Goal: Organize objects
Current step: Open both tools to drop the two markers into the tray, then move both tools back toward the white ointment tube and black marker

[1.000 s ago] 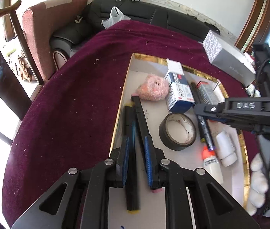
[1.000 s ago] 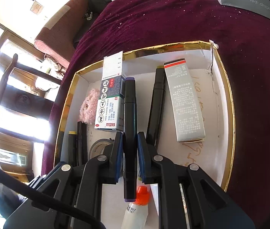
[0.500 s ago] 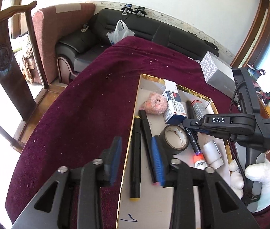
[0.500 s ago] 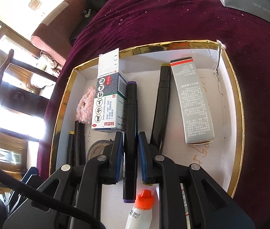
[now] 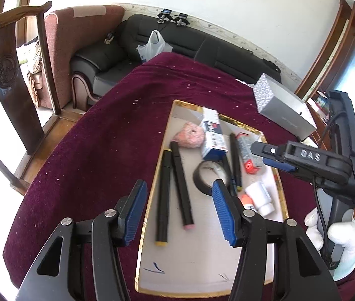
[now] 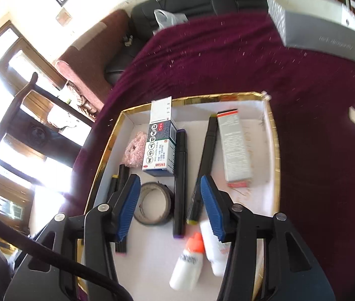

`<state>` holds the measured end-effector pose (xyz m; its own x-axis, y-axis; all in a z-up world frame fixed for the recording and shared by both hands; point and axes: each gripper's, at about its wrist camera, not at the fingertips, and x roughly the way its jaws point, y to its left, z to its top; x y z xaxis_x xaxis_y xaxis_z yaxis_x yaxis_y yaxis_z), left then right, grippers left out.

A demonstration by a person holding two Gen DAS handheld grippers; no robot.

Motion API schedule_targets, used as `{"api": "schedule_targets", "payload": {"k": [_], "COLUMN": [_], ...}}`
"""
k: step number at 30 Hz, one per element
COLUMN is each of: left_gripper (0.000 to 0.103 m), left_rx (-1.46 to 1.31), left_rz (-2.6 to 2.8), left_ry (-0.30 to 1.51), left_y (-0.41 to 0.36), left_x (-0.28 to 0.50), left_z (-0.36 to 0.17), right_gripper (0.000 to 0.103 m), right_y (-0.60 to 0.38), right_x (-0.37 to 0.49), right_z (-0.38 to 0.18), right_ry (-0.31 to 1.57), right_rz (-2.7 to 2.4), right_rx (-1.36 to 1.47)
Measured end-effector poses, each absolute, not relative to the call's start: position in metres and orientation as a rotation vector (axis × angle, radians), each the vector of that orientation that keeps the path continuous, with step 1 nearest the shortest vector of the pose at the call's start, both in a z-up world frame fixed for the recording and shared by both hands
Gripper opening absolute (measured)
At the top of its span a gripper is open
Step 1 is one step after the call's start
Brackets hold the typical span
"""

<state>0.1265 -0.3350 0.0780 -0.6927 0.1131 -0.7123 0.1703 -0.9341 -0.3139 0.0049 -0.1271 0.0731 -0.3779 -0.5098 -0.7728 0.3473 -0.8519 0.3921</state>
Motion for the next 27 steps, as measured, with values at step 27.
{"api": "schedule_targets", "payload": {"k": [27], "left_gripper": [0.054], "left_rx": [1.63], "left_rz": [-3.121], "left_ry": [0.147], "left_y": [-0.102], "left_x": [0.135], "left_z": [0.088], "right_gripper": [0.066], "right_y": [0.183], "right_x": [0.012], "right_z": [0.083], "right_ry": [-0.523], "right_rz": [-2.629], "right_rx": [1.284]}}
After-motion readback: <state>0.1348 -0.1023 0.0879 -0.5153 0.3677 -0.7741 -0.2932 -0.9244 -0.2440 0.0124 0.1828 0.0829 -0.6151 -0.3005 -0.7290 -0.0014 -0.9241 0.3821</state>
